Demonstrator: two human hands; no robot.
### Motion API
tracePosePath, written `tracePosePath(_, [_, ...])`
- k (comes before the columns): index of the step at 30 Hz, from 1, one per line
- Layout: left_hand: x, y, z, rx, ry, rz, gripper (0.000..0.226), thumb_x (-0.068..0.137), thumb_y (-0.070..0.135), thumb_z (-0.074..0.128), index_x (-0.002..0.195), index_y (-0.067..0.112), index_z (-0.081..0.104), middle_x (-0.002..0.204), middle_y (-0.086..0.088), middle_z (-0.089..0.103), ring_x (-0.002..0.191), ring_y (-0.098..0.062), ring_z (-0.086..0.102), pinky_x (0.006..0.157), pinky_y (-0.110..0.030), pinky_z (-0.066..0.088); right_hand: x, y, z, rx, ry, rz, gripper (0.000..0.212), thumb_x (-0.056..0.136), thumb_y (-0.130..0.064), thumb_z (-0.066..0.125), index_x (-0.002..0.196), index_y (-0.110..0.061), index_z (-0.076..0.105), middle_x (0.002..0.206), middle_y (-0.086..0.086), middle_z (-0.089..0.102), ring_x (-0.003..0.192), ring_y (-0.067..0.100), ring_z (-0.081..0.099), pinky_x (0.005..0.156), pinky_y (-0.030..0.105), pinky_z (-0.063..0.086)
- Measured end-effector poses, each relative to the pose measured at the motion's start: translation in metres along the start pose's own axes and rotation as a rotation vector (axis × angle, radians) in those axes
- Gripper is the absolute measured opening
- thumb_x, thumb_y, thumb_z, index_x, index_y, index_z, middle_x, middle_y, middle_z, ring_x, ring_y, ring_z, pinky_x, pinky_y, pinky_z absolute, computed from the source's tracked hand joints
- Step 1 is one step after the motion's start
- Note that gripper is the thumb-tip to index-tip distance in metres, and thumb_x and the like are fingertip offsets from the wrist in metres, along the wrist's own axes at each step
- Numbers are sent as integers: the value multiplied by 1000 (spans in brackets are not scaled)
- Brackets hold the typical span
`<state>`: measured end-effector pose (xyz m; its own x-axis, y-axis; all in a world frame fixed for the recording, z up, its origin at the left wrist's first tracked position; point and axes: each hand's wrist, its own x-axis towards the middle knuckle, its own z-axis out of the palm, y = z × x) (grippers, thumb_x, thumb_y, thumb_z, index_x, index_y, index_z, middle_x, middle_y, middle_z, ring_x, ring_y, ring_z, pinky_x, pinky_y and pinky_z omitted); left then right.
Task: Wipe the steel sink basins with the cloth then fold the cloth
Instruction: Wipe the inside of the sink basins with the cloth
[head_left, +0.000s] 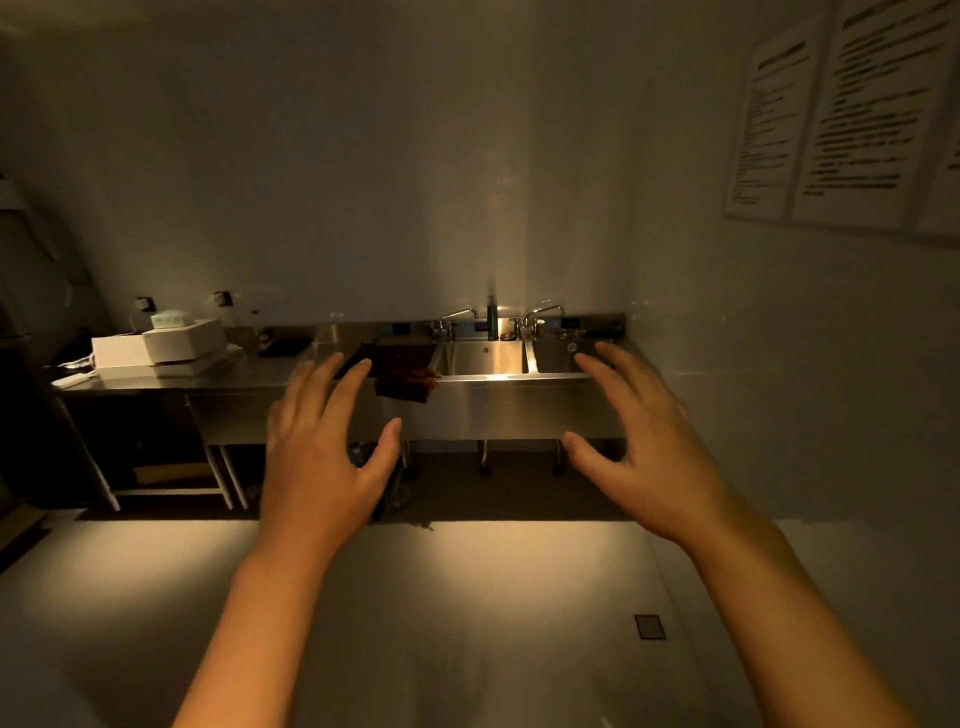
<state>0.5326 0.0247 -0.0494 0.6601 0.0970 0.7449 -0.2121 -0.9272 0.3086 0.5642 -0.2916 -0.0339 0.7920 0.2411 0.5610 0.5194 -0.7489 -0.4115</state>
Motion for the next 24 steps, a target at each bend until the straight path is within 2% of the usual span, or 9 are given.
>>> tracePosePath(7, [79,-83,66,-76,-55,-34,67,95,55,49,157,31,39,166,2,29,157,-23,17,121,-64,27,100,0,66,-40,-28,40,78,91,-59,59,156,-51,16,165,-23,5,154,14,10,120,50,29])
tracePosePath(14, [151,-156,118,-103,-125,-16,69,95,56,50,158,32,36,167,3,26,158,-22,14,122,-63,27,187,-3,129,-46,-7,39,75,92,-55,60,157,-44,23,167,-14,12,154,15,13,121,55,26])
tracePosePath(24, [212,-206,187,-128,-105,-5,68,94,54,52,156,29,40,165,1,31,157,-24,17,120,-63,30,262,31,178,-132,31,37,78,91,-53,63,157,-43,22,166,-13,12,151,12,12,120,44,21])
